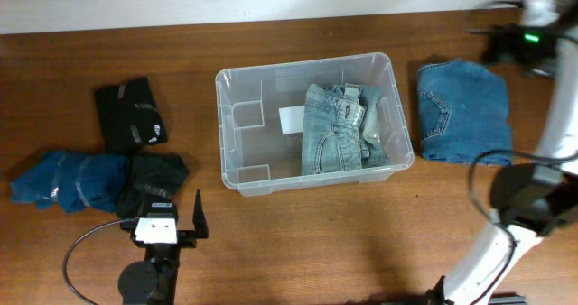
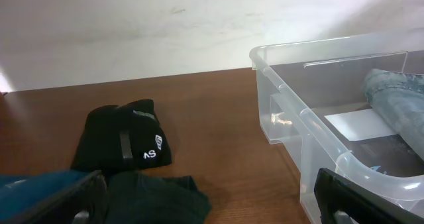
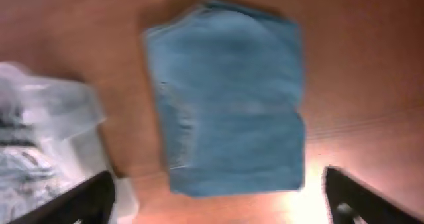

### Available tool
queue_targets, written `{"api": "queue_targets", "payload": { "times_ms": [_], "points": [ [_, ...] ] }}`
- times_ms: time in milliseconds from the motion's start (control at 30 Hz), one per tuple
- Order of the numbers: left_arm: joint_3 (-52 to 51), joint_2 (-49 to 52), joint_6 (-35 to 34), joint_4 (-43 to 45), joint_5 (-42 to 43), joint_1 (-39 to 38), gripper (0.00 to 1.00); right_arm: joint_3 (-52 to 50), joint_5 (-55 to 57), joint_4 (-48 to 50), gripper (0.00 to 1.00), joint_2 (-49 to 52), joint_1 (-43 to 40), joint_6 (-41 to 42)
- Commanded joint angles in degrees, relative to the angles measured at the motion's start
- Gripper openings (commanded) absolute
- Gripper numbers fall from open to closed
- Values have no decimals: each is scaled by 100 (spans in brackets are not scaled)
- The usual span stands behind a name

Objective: Pack container

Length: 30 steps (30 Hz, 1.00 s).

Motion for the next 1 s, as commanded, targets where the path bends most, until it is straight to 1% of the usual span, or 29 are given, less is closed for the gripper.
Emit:
{"api": "queue_targets", "payload": {
  "times_ms": [0, 167, 267, 433, 633, 967],
  "points": [
    [-22, -44, 72, -4, 81, 37, 99, -350, -1012, 50, 96, 160, -551, -955],
    [-22, -44, 72, -2, 81, 37, 99, -1163, -1440, 326, 95, 345, -1154, -1762],
    [-22, -44, 72, -4, 81, 37, 99, -1849, -1797, 824, 95, 367, -1368, -1871],
    [-22, -44, 72, -2, 81, 37, 99, -2809, -1899, 1703, 95, 367, -1596, -1875],
    [-22, -44, 72, -4, 81, 37, 99, -3445, -2662, 2350, 95, 378, -1794, -2361],
    [-22, -44, 72, -4, 81, 37, 99, -4221, -2739, 3285, 95, 380, -1810, -2365]
  ]
}}
